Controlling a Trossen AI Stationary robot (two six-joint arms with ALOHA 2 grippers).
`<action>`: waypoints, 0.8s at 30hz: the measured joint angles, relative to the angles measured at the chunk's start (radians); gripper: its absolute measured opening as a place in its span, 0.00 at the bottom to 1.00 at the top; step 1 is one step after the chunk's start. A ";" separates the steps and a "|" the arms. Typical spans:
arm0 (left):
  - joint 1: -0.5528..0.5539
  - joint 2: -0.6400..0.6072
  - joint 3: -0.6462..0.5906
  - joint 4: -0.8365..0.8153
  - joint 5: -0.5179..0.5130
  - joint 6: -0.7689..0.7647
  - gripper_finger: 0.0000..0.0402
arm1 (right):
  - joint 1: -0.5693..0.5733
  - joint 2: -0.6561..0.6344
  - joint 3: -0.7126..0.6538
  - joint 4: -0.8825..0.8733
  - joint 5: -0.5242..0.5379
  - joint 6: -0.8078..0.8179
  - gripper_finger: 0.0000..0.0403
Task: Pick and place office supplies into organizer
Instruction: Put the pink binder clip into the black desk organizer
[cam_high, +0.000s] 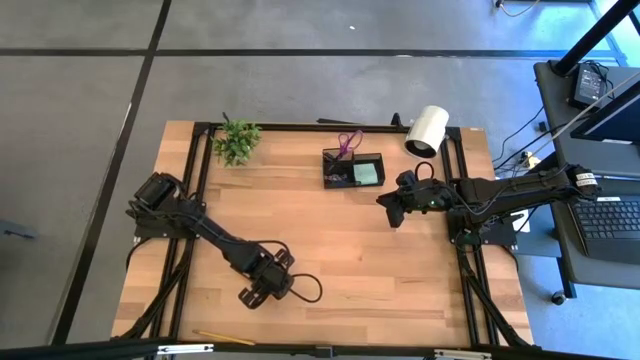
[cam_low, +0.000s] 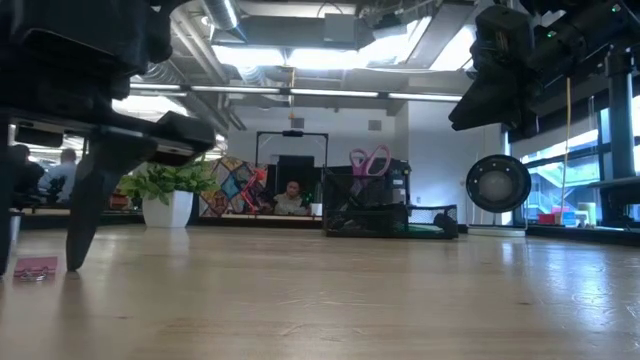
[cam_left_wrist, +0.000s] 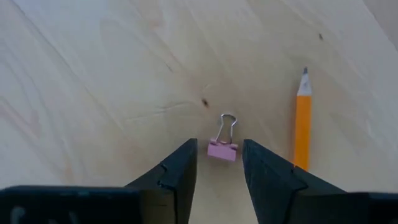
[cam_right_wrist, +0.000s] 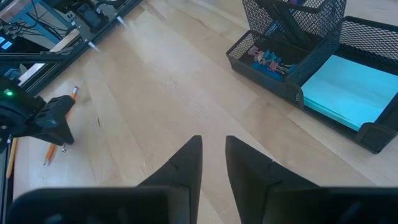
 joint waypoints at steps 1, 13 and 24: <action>0.002 0.000 0.000 -0.001 0.000 0.003 0.30 | 0.000 0.000 0.000 0.000 0.000 0.000 0.19; 0.015 0.000 0.000 -0.003 -0.009 0.017 0.20 | 0.000 0.000 0.000 0.000 0.000 -0.005 0.19; 0.016 -0.001 0.000 0.005 -0.016 0.017 0.18 | 0.000 0.000 0.000 0.000 0.000 -0.007 0.19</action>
